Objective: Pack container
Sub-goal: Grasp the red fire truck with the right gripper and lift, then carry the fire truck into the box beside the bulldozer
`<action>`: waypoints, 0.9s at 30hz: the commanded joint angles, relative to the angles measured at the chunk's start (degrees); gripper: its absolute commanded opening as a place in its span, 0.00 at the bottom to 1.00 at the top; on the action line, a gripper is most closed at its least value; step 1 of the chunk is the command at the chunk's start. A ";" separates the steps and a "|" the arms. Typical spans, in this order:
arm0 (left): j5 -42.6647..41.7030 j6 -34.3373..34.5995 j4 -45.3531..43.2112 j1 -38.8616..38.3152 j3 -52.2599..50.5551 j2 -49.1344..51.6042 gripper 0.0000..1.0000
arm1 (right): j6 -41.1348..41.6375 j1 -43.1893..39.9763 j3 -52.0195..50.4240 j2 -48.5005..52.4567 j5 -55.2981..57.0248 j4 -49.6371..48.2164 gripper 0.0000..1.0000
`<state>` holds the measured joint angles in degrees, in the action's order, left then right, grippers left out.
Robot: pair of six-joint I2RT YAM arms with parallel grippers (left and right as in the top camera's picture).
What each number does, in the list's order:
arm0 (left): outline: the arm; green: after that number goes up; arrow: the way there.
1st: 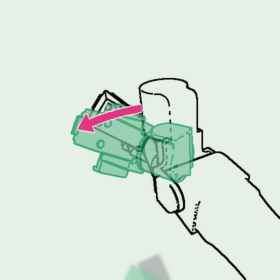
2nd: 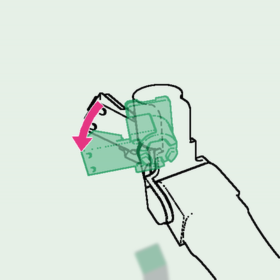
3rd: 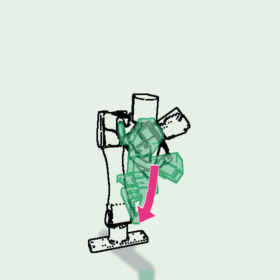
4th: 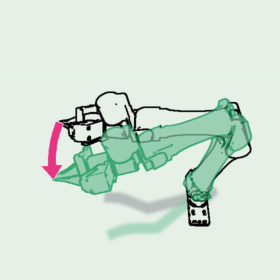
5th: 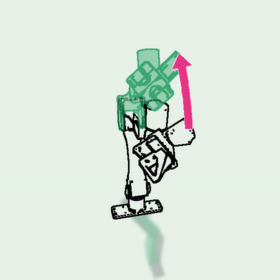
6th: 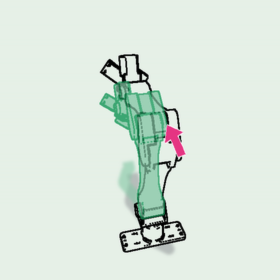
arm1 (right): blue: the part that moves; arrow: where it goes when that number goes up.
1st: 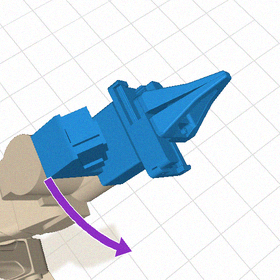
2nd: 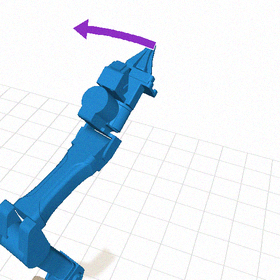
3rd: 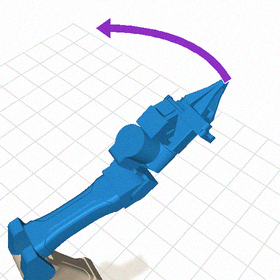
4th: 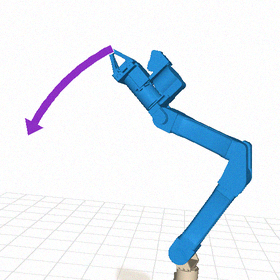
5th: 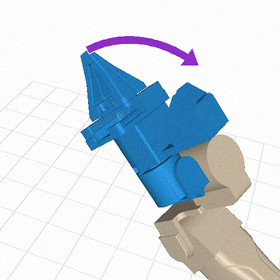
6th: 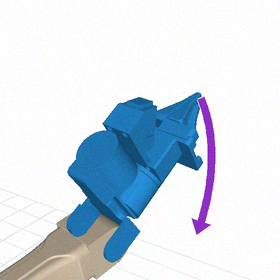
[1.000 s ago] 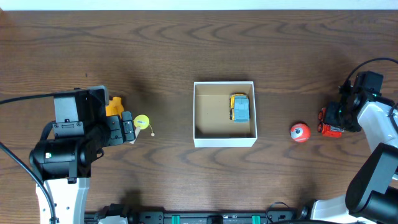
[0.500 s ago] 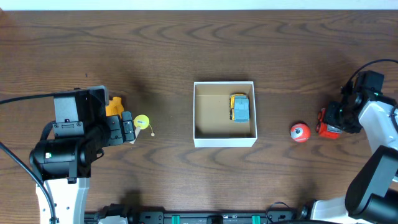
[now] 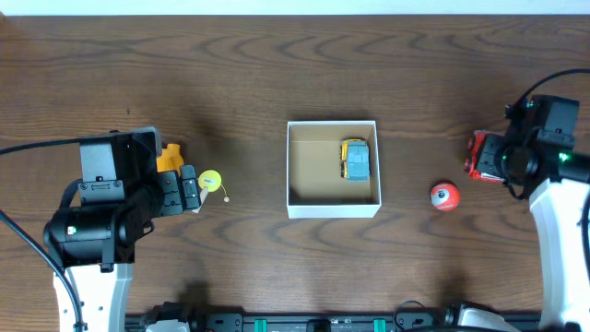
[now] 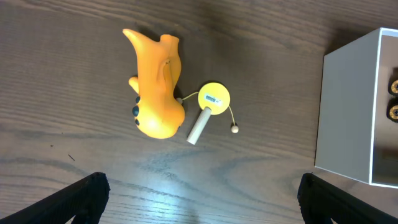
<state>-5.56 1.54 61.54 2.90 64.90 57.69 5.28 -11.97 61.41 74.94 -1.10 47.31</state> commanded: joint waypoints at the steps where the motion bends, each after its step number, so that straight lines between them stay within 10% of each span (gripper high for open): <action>1: 0.20 0.52 0.15 0.15 0.96 -0.09 0.98 | 1.95 2.97 1.25 -3.82 -0.22 0.00 0.01; 27: 0.17 0.74 0.13 0.15 0.96 -0.09 0.98 | 22.40 43.50 6.49 -6.32 14.73 -6.73 0.01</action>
<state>-5.58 1.56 61.54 2.90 64.90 57.69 24.32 28.88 65.80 67.99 9.39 41.39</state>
